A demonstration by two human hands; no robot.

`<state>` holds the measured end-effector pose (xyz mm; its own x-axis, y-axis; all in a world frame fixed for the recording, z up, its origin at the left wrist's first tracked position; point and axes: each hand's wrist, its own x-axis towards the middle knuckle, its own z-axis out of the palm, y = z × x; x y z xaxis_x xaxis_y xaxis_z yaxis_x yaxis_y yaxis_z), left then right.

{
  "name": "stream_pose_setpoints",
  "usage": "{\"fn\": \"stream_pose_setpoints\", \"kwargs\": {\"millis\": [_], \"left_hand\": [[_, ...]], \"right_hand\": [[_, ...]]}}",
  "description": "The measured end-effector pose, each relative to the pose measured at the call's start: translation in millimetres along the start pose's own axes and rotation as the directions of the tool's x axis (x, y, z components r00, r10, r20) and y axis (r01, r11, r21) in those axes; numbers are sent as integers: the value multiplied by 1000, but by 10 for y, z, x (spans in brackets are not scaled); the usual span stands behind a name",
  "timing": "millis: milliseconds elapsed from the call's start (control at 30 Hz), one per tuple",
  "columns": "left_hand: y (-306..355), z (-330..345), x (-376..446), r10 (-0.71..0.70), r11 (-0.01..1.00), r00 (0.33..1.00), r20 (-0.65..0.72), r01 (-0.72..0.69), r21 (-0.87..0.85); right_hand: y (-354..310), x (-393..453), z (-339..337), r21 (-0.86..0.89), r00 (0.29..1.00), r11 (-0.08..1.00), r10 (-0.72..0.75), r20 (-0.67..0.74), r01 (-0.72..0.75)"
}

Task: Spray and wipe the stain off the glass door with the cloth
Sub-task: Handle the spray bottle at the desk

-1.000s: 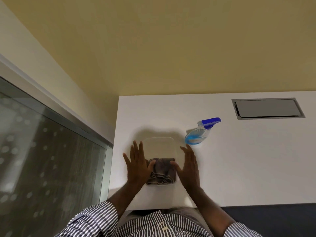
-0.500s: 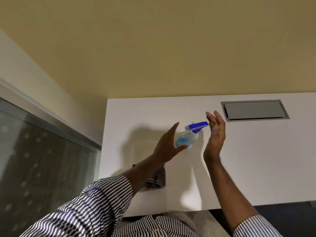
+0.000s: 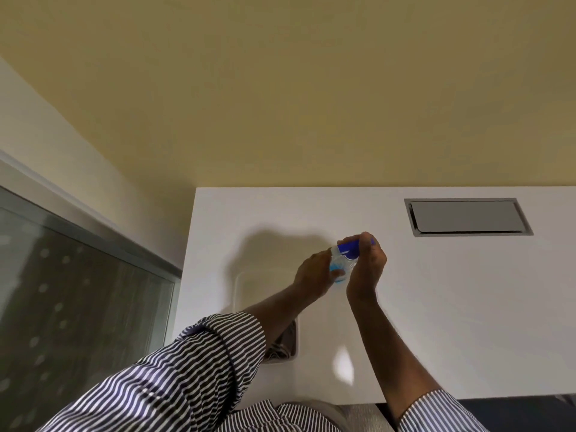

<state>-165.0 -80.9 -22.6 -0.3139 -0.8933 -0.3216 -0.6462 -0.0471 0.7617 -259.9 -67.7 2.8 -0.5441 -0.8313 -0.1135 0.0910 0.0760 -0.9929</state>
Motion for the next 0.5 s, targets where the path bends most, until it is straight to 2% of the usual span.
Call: {"fn": "stream_pose_setpoints", "kwargs": {"millis": [133,267,500], "left_hand": [[81,-111,-99,23,998,999,27,-21,-56],[113,-300,-260,115,993,993,1,-114,-32],[96,-950,-606,173,983,982,-73,-168,70]], "right_hand": [[-72,-96,95,-33,999,999,14,-38,-15],[-334,-269,193,-30,999,1000,1,-43,-2],[-1006,-611,407,128,998,990,-57,4,56]]}}
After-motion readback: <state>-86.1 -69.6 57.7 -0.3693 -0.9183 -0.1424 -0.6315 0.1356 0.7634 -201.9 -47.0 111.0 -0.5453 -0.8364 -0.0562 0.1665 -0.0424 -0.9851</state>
